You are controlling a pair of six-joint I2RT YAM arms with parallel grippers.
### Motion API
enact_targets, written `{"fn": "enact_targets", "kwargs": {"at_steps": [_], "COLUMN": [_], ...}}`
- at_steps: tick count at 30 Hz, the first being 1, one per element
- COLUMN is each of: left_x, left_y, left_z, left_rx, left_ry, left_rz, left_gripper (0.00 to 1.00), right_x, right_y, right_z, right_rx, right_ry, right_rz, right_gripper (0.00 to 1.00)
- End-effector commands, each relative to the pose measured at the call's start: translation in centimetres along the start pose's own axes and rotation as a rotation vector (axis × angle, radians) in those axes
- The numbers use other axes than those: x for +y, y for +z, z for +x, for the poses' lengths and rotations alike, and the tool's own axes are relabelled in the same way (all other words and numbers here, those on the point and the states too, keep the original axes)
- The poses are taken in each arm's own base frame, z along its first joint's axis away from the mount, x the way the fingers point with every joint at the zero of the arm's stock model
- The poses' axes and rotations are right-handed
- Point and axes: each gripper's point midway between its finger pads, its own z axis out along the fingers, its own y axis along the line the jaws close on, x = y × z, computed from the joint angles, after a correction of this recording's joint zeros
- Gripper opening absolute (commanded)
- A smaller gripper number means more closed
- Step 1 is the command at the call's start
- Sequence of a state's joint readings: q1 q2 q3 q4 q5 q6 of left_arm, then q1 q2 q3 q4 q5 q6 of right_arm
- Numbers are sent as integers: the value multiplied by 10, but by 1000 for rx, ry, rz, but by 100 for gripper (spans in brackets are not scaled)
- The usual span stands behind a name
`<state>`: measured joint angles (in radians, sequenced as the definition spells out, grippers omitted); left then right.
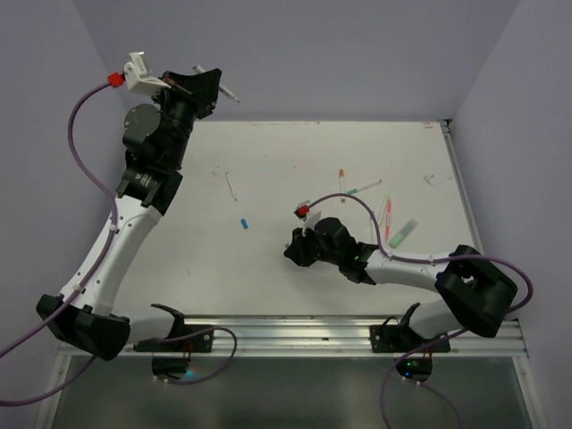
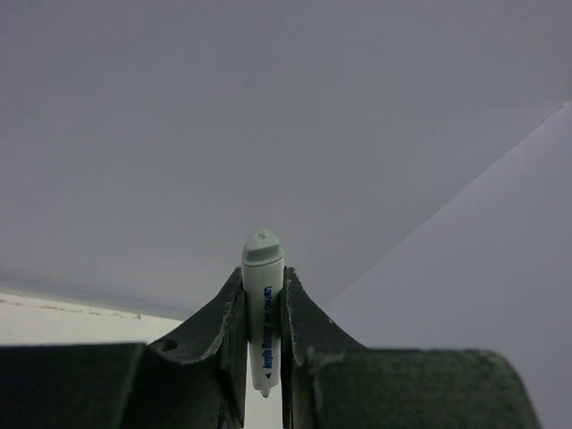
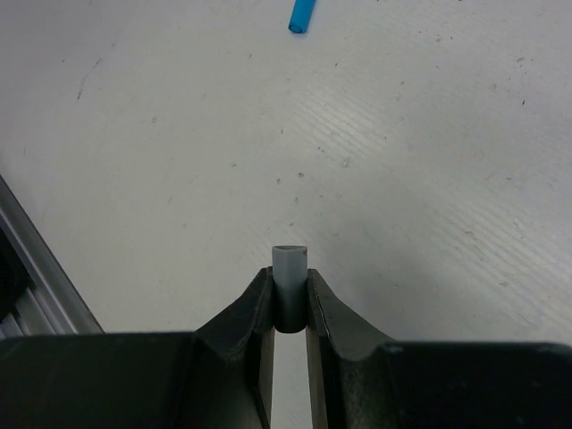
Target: Open the pen caps
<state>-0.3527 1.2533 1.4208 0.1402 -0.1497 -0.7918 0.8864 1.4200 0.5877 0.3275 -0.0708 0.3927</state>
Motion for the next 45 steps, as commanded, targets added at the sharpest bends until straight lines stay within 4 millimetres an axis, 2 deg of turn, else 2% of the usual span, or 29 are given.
{"fn": "enact_targets", "kwargs": {"at_steps": [1, 3, 4, 7, 10, 13, 15, 16, 18, 19, 21, 27, 33, 39, 45], "left_x": [18, 32, 47, 85, 114, 140, 150, 164, 173, 185, 195, 240, 273, 306, 332], "left_y": [9, 8, 7, -1, -11, -22, -24, -26, -27, -29, -28, -29, -33, -40, -44], "left_z": [14, 35, 52, 95, 131, 159, 170, 182, 190, 201, 207, 248, 278, 299, 312], "left_rx": [41, 111, 167, 313, 443, 549, 597, 638, 682, 717, 738, 853, 899, 947, 987], "left_ry": [45, 80, 96, 147, 184, 209, 216, 220, 214, 212, 216, 198, 170, 138, 109], "left_rz": [-47, -69, -111, -198, -252, -308, -323, -354, -364, -391, -409, -484, -537, -591, -624], "left_gripper": [0, 0, 0, 0, 0, 0, 0, 0, 0, 0, 0, 0, 0, 2, 3], "right_x": [12, 8, 10, 10, 9, 10, 9, 8, 7, 7, 7, 6, 5, 3, 4], "right_y": [-3, -1, 0, 4, 9, 14, 16, 16, 17, 18, 18, 19, 21, 23, 23], "right_z": [-29, -31, -40, -51, -53, -54, -51, -51, -49, -47, -46, -42, -39, -38, -40], "right_rx": [-73, -59, -72, -81, -65, -55, -40, -39, -32, -26, -19, 5, 22, 33, 38], "right_ry": [20, 19, 15, 7, 8, 7, 5, 4, 5, 5, 7, -4, -4, -4, -5], "right_rz": [-20, 8, 9, 29, 43, 43, 48, 50, 51, 50, 52, 60, 64, 71, 73], "right_gripper": [0, 0, 0, 0, 0, 0, 0, 0, 0, 0, 0, 0, 0, 0, 0]}}
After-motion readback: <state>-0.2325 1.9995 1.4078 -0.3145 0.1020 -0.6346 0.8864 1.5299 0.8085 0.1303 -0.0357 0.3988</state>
